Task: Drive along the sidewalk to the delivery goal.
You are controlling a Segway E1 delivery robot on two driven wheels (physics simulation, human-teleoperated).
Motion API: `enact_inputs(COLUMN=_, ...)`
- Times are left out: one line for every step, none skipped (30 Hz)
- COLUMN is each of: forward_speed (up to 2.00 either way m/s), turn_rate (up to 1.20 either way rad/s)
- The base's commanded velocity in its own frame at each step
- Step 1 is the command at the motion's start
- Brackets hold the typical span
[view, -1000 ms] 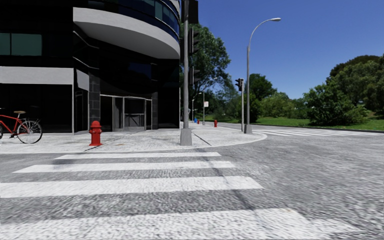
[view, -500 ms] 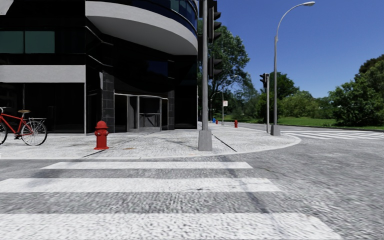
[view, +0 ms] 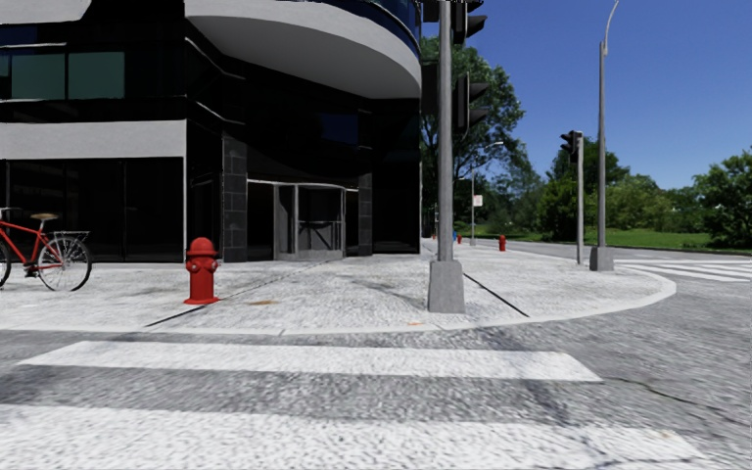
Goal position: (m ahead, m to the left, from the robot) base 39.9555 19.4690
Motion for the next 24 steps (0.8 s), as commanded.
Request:
enact_inputs(forward_speed=2.0, turn_rate=0.04)
enact_inputs(forward_speed=2.0, turn_rate=0.0)
enact_inputs(forward_speed=2.0, turn_rate=0.0)
enact_inputs(forward_speed=2.0, turn_rate=0.0)
enact_inputs(forward_speed=2.0, turn_rate=0.0)
enact_inputs(forward_speed=2.0, turn_rate=0.0)
enact_inputs(forward_speed=2.0, turn_rate=0.0)
enact_inputs(forward_speed=2.0, turn_rate=0.0)
enact_inputs(forward_speed=2.0, turn_rate=0.0)
enact_inputs(forward_speed=2.0, turn_rate=0.0)
enact_inputs(forward_speed=2.0, turn_rate=0.0)
enact_inputs(forward_speed=2.0, turn_rate=0.0)
enact_inputs(forward_speed=2.0, turn_rate=0.0)
enact_inputs(forward_speed=2.0, turn_rate=0.0)
enact_inputs(forward_speed=2.0, turn_rate=0.0)
enact_inputs(forward_speed=2.0, turn_rate=0.0)
enact_inputs(forward_speed=2.0, turn_rate=0.0)
enact_inputs(forward_speed=2.0, turn_rate=0.0)
enact_inputs(forward_speed=2.0, turn_rate=0.0)
enact_inputs(forward_speed=2.0, turn_rate=0.0)
enact_inputs(forward_speed=2.0, turn_rate=0.0)
enact_inputs(forward_speed=2.0, turn_rate=0.0)
enact_inputs(forward_speed=2.0, turn_rate=0.0)
enact_inputs(forward_speed=2.0, turn_rate=0.0)
